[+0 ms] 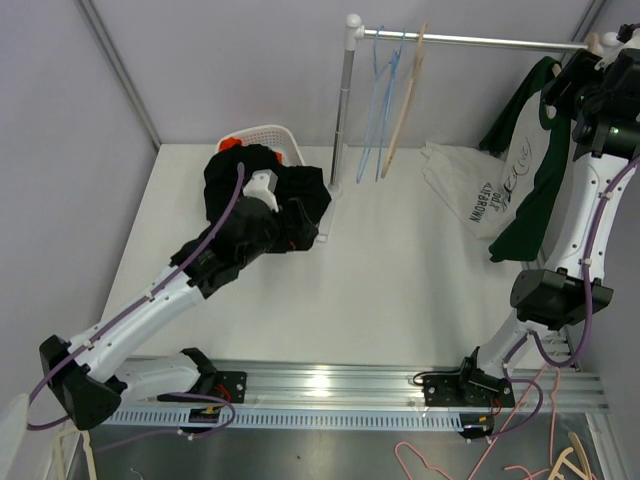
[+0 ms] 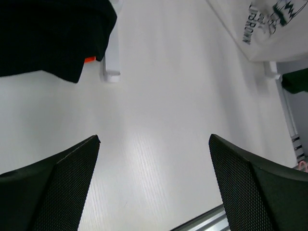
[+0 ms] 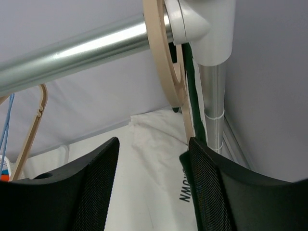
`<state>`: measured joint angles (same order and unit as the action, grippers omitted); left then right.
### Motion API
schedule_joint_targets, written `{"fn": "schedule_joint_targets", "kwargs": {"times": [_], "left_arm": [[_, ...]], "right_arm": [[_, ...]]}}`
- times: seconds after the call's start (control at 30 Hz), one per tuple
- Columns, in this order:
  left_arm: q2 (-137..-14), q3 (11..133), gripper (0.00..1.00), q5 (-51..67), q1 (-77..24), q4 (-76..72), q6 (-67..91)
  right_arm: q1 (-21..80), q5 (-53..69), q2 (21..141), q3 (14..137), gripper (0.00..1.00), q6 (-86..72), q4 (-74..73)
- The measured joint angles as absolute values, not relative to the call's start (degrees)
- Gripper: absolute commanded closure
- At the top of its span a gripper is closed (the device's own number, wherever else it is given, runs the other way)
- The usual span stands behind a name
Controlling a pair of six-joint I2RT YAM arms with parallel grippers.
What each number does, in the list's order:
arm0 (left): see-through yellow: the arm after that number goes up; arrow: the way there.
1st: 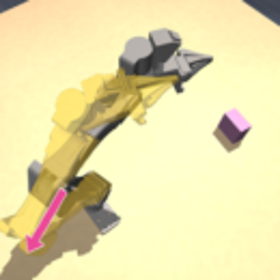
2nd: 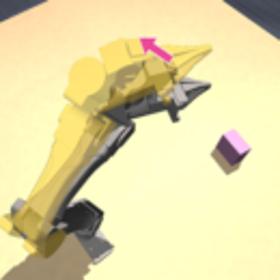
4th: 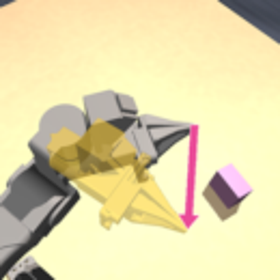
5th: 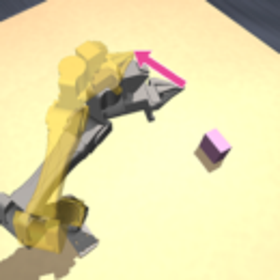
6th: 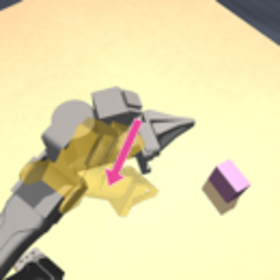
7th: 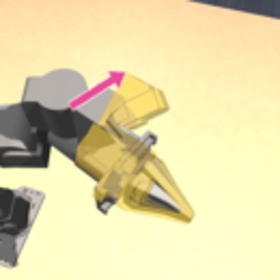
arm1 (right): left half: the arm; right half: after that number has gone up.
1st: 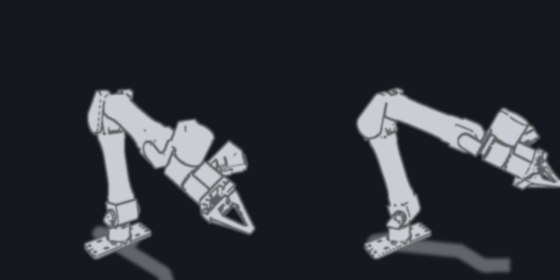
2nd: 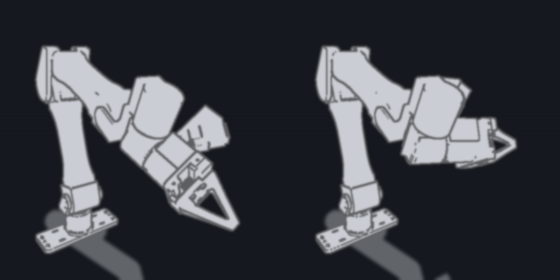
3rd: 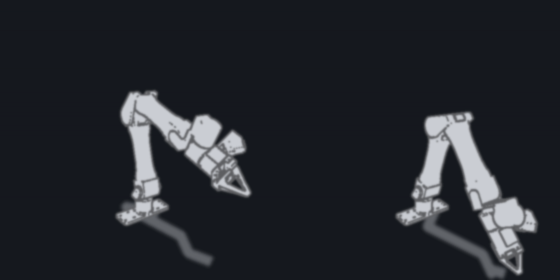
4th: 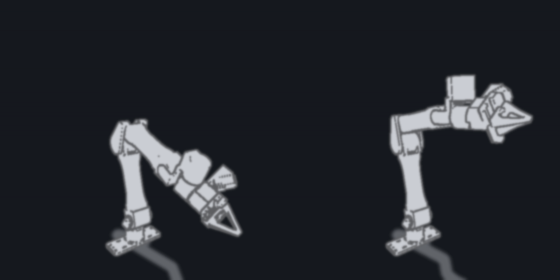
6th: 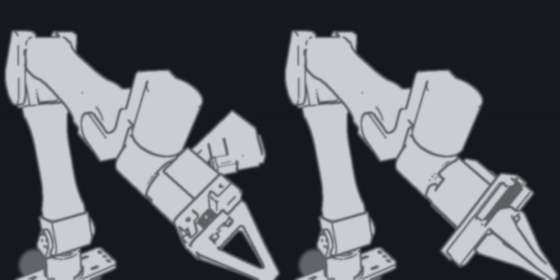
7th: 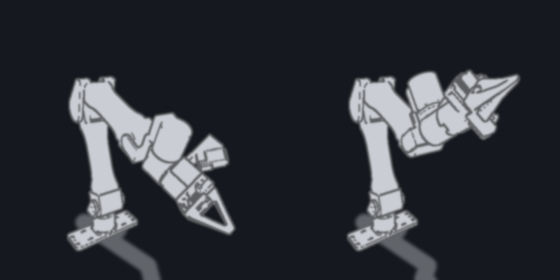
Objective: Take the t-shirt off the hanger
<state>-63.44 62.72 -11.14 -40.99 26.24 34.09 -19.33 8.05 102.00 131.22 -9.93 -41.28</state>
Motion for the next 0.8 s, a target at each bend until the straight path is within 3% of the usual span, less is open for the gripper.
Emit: {"fn": "schedule_joint_targets", "kwargs": {"times": [0.47,0.67,0.8], "left_arm": [[-55.7,52.9,0.01,-16.1,-43.2,19.4,32.4],[-56.1,51.7,0.00,-16.2,-43.2,17.4,32.0],[-56.5,51.3,0.00,-16.1,-43.2,16.8,31.9]], "right_arm": [[-18.5,6.3,108.2,134.3,0.33,-6.8,-35.7],[-16.8,3.3,110.4,134.3,0.41,-3.7,-33.6],[-15.8,1.4,111.1,134.3,0.57,-2.0,-32.0]]}}
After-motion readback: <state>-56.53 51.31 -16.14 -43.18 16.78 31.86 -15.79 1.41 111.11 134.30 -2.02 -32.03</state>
